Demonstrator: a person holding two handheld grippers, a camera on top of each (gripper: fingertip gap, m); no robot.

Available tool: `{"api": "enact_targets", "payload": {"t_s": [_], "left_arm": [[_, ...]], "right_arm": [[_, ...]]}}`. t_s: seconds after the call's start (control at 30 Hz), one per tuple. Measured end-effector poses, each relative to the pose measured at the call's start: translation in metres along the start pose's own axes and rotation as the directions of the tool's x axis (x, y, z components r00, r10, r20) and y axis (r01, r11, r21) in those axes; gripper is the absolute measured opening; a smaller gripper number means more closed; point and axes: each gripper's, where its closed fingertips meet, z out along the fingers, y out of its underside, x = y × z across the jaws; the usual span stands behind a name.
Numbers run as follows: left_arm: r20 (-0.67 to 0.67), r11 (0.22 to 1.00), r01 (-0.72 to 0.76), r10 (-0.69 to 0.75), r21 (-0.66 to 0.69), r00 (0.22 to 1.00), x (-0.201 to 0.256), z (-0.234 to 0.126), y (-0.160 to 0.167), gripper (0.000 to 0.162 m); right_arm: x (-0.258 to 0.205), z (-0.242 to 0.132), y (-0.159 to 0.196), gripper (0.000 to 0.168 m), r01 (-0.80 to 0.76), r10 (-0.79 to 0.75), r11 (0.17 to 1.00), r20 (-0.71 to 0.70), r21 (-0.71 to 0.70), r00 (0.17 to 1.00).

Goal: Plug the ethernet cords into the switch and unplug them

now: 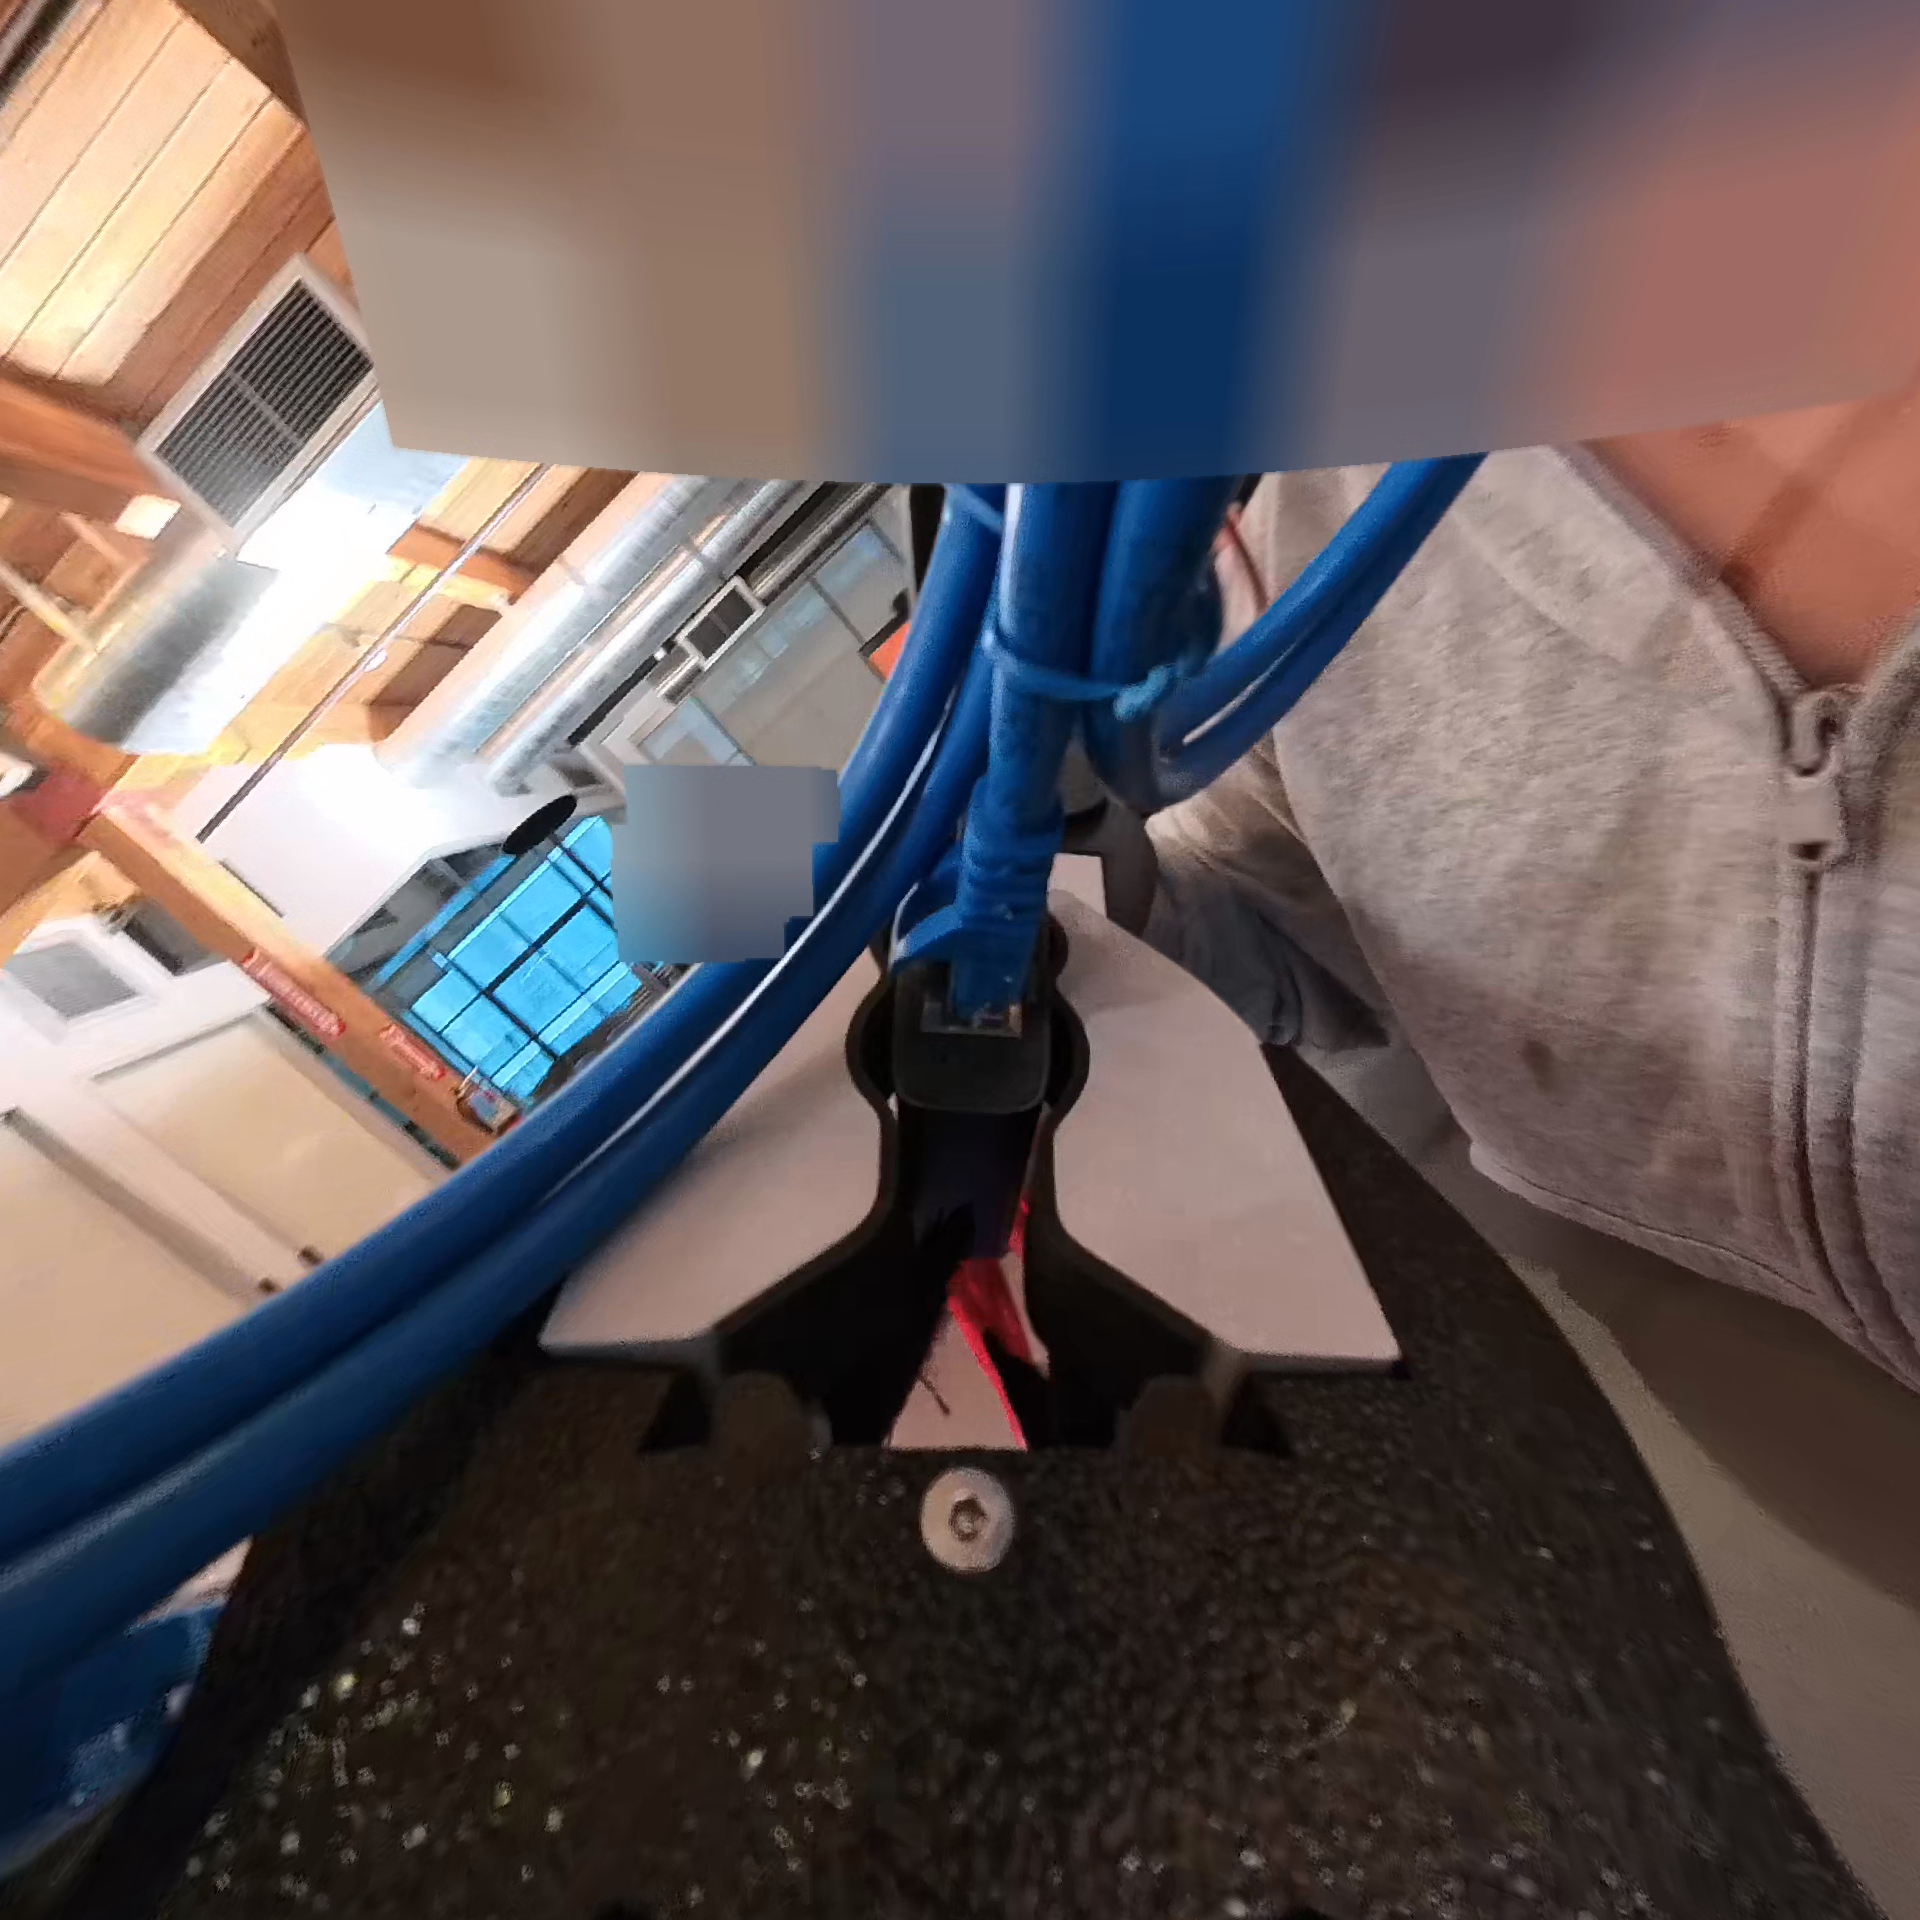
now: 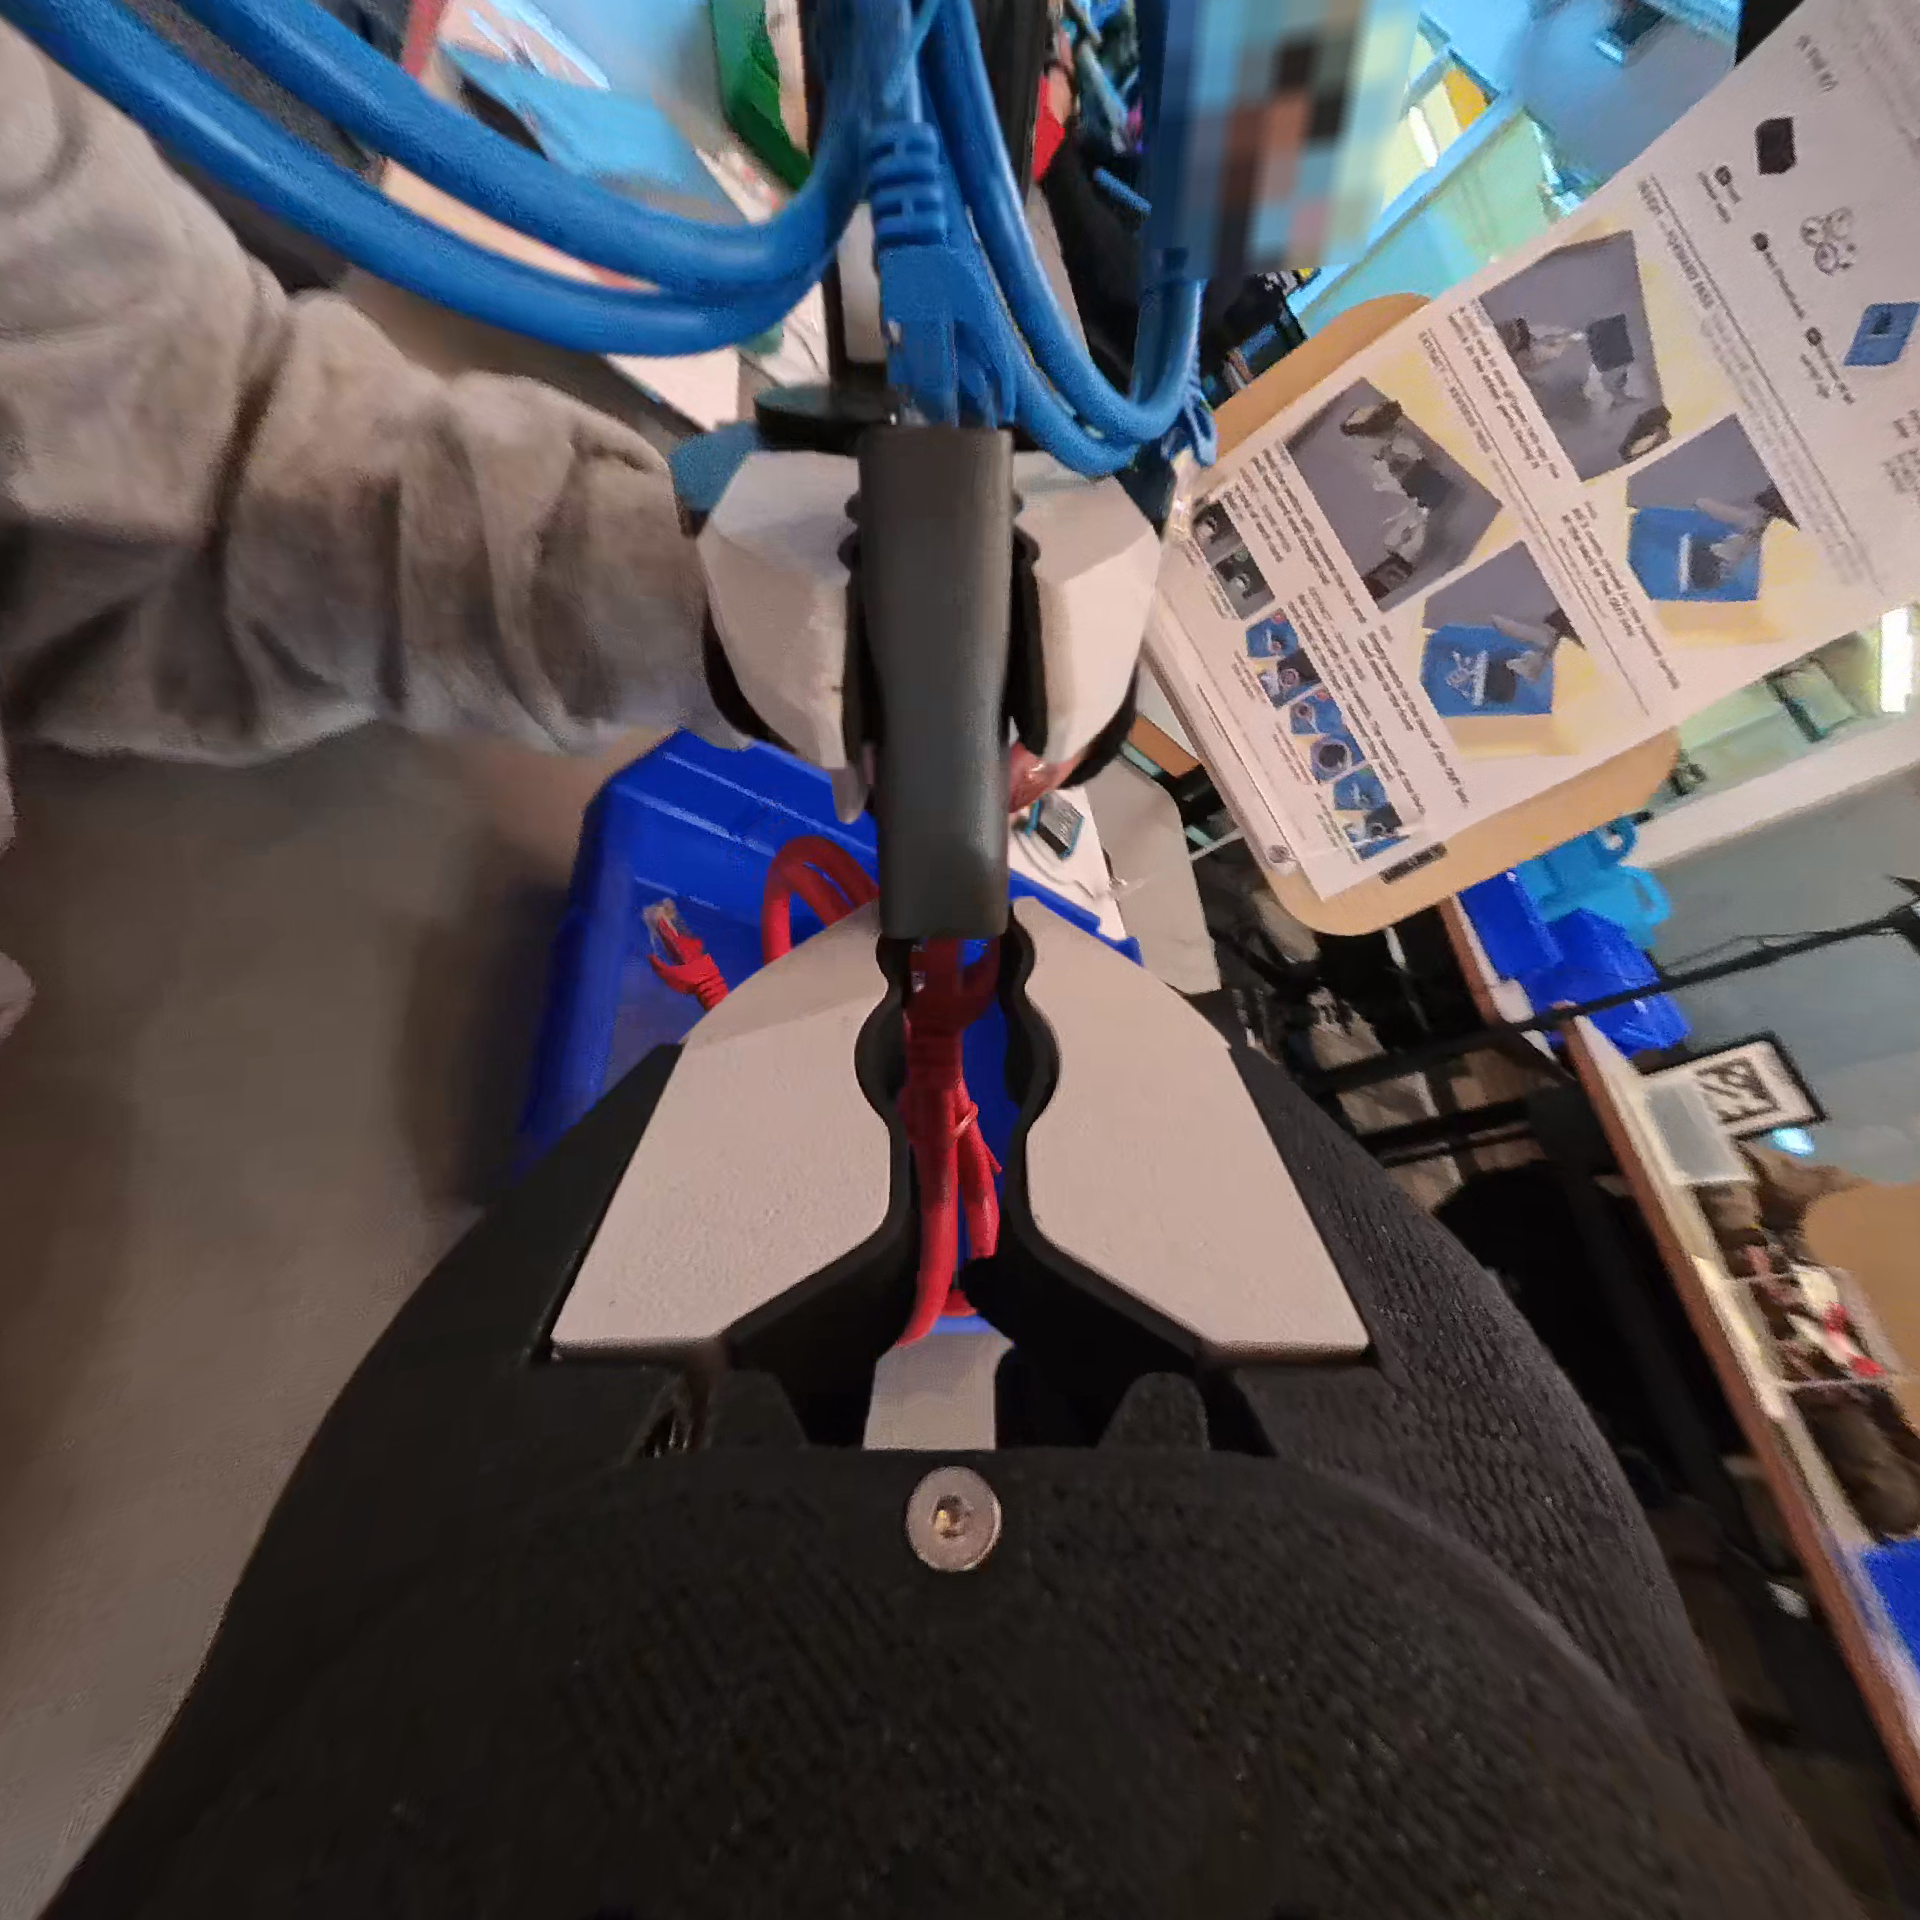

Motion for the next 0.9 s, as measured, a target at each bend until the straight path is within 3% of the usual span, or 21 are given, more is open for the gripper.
{"api": "enact_targets", "payload": {"t_s": [0.17, 0.33, 0.57, 0.83, 0.9], "left_arm": [[0.045, 0.997, 0.064, -0.063, -0.039, 0.997, 0.028, 0.011, 0.0, 0.026], [0.106, 0.997, 0.056, -0.049, -0.056, 0.993, 0.058, 0.021, -0.006, 0.026], [0.111, 0.998, 0.021, -0.015, -0.051, 0.994, 0.069, 0.021, -0.009, 0.025], [0.087, 0.997, 0.069, -0.071, 0.028, 0.994, 0.076, 0.023, -0.01, 0.025], [0.072, 0.995, 0.093, -0.096, 0.045, 0.993, 0.077, 0.023, -0.008, 0.025]], "right_arm": [[-0.027, -0.011, 0.002, 0.014, 0.28, -0.279, 0.96, 0.014, -0.023, 0.96], [-0.057, -0.026, -0.005, 0.015, 0.456, -0.457, 0.889, 0.067, 0.031, 0.887], [-0.066, -0.03, -0.009, 0.015, 0.52, -0.528, 0.849, 0.095, 0.098, 0.844], [-0.076, -0.036, -0.009, 0.015, 0.458, -0.486, 0.87, 0.167, 0.181, 0.858], [-0.077, -0.036, -0.007, 0.015, 0.504, -0.531, 0.843, 0.147, 0.185, 0.834]]}}
